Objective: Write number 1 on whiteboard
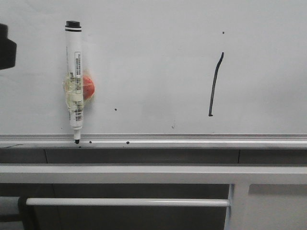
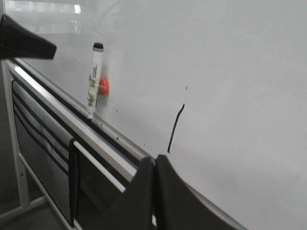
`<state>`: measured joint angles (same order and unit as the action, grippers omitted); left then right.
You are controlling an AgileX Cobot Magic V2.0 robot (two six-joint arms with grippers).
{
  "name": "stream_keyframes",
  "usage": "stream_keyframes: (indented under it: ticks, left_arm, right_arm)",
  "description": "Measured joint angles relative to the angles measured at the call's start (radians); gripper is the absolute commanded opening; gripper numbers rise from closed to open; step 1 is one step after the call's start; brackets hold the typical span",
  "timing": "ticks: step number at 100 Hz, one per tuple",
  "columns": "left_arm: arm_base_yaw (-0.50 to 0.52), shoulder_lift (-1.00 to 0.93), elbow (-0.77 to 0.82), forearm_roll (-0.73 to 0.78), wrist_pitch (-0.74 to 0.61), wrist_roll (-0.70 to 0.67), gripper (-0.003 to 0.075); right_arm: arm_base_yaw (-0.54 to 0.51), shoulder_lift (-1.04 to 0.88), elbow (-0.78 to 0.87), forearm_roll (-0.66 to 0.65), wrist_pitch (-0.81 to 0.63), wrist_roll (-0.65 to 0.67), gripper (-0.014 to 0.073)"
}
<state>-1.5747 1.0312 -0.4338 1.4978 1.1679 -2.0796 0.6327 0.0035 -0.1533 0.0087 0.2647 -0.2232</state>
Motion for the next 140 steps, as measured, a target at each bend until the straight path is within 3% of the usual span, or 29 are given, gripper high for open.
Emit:
stream_keyframes:
  ticks: [15,36,96,115,126,140]
  left_arm:
    - [0.000,-0.050,0.002,-0.001,0.002,0.057,-0.0020]
    - [0.000,-0.099,0.002,-0.002,0.002,0.102,-0.0020]
    - [-0.003,-0.135,0.002,0.028,0.008,0.133,-0.0020]
    - [0.028,-0.225,0.002,0.049,0.006,0.138,-0.0020]
    - [0.121,-0.343,0.002,0.094,-0.058,0.138,-0.0020]
    - [0.399,-0.509,0.007,0.105,-0.375,0.138,-0.0020]
  right_arm:
    - [0.000,-0.010,0.133,0.028,-0.144,0.000,-0.0053]
    - [0.000,-0.010,0.163,0.047,-0.292,0.000,-0.0053]
    - [0.000,-0.010,0.163,0.050,-0.307,0.000,-0.0053]
    - [0.000,-0.010,0.163,0.050,-0.307,0.000,-0.0053]
    - [0.000,-0.012,0.163,0.050,-0.307,0.000,-0.0053]
    - [0.000,-0.012,0.163,0.050,-0.307,0.000,-0.0053]
